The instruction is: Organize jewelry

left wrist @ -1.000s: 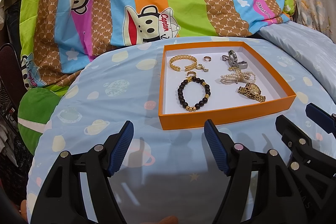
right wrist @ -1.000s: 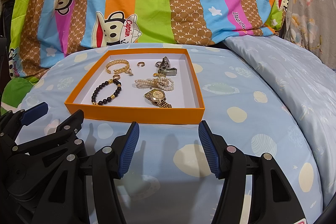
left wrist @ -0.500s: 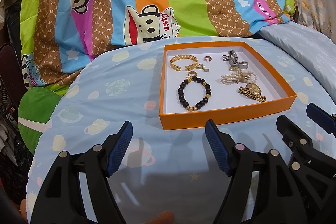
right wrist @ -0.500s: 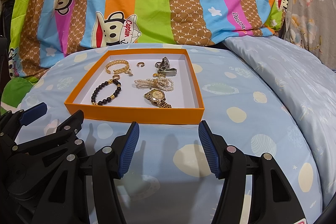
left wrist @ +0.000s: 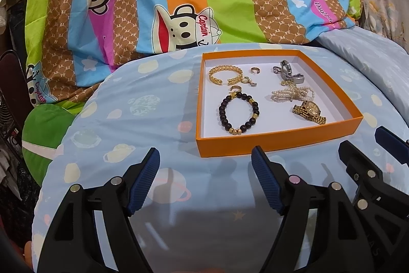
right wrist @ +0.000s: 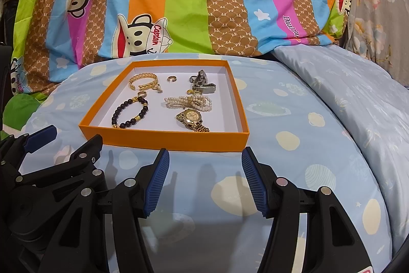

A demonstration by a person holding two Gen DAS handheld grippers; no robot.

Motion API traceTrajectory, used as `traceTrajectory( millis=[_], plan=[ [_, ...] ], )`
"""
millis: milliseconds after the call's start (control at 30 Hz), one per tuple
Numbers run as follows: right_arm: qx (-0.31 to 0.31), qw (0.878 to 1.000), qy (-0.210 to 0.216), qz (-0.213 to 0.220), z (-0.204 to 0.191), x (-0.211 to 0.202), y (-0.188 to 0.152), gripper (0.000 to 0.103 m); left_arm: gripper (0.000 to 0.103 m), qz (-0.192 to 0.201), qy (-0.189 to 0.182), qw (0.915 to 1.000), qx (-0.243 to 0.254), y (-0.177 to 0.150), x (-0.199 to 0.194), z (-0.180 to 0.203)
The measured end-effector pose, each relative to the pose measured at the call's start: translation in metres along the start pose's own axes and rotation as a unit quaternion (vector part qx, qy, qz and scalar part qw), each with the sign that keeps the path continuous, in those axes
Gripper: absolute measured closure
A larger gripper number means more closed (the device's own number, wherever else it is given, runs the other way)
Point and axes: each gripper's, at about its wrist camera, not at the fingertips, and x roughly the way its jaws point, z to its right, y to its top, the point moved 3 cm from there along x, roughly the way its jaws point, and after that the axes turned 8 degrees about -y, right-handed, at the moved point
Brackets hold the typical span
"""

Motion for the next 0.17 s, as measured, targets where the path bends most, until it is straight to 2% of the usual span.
traceTrajectory(
  millis=[167],
  plan=[
    [0.000,1.000,0.000,-0.001,-0.0002,0.0005,0.0000,0.044,0.031,0.000,0.002,1.0000,0.001,-0.0003,0.0005,0.0005]
  ],
)
